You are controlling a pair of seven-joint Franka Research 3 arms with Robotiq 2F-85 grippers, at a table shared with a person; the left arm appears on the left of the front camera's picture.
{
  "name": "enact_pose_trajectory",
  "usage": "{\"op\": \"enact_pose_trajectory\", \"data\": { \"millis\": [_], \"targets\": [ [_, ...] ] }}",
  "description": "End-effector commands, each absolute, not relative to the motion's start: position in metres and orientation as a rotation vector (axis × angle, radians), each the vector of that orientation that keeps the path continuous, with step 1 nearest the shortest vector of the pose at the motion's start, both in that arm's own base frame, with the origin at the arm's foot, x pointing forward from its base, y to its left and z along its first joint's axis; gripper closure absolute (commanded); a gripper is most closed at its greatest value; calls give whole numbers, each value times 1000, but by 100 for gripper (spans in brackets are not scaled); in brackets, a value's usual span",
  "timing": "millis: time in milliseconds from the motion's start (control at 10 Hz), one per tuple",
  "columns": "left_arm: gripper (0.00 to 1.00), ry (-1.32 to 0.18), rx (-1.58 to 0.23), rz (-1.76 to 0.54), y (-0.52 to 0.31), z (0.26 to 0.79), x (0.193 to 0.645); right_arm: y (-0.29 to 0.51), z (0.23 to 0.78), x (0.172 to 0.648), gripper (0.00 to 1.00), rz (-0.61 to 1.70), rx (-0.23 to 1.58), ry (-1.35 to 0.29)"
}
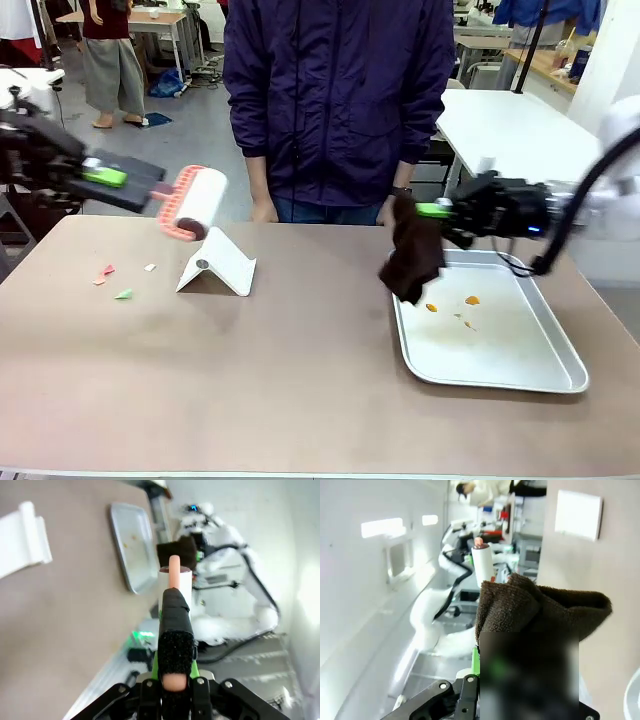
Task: Clean the surface of the table.
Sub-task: Hold the Lint Roller with your left hand and the towel with your right hand.
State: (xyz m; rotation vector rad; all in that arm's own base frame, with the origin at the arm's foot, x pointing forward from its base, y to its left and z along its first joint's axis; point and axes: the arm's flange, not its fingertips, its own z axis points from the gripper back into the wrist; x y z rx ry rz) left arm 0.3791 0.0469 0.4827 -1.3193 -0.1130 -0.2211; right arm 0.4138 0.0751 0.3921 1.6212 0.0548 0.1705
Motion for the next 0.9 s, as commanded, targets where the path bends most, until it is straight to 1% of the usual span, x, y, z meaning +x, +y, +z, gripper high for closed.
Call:
{"op": "enact_pose_trajectory", "data": {
  "millis": [0, 100, 300, 400, 500, 600, 700, 800],
  "targets": [
    [98, 18, -1435, -374, 114, 471, 374, 17, 405, 380, 100, 156, 1611, 15],
    [98, 33, -1435, -356, 136, 468, 369, -20, 407, 362, 100, 133, 1641, -45],
    [98, 26, -1422, -244, 188, 460, 349, -76, 407, 345, 100, 44, 1659, -77],
    [98, -53, -1490, -225, 218, 453, 334, -108, 401, 341, 100, 8, 1676, -70],
    [98, -92, -1521, -162, 241, 442, 324, -130, 393, 340, 100, -49, 1673, -92],
    [98, -128, -1595, -94, 266, 428, 311, -151, 382, 339, 100, -104, 1700, -86],
    [98, -155, -1610, 15, 285, 414, 297, -165, 373, 336, 100, -106, 1724, -99],
    [98, -186, -1621, 81, 297, 399, 283, -177, 365, 330, 100, -113, 1761, -149]
  ]
}}
